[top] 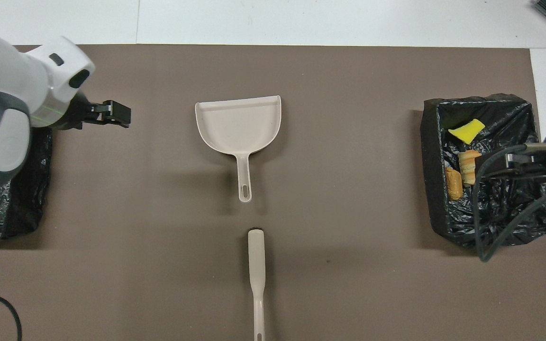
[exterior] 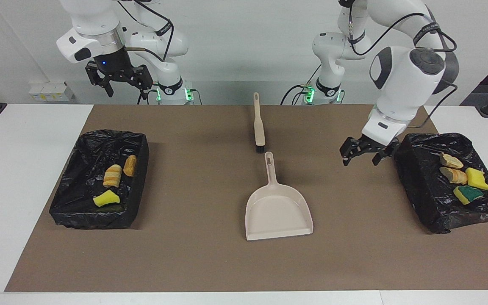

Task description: Sweep and dump trash in bin

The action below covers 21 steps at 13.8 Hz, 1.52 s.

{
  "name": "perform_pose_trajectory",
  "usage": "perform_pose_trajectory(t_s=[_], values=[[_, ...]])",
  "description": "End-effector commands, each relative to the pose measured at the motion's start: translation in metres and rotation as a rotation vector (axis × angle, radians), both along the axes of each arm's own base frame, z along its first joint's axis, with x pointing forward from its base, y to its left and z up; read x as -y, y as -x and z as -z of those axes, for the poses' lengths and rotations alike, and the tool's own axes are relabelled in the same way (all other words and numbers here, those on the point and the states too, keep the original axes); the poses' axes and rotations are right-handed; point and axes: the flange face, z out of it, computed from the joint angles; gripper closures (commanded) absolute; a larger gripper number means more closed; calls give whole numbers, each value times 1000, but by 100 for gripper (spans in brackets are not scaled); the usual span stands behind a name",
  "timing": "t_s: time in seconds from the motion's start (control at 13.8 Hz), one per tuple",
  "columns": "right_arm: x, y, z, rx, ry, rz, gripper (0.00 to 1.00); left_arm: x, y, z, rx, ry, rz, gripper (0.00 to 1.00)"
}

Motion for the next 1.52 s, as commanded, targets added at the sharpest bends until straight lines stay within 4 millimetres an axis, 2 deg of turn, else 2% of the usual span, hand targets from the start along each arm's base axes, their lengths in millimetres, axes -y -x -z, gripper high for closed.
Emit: perform_pose_trajectory(t_s=[0.0, 0.29, 0.43, 0.65, 0.8, 1.45], values=[[1, 6, -1, 15, -18, 18, 0, -39, 12, -20, -2, -27, 90, 0], [4, 4, 0, 12, -22, 22, 0, -47, 36, -48, -24, -84, 121, 0], [8, 3, 0, 10, -21, 22, 0, -50, 47, -52, -33, -85, 118, 0], [11, 3, 0, 10, -21, 28, 0, -53, 57, -67, -30, -86, 123, 0], [10, 3, 0, 10, -21, 25, 0, -57, 59, -75, -34, -86, 124, 0], [11, 3, 0, 10, -21, 27, 0, -61, 62, -83, -63, -73, 122, 0]])
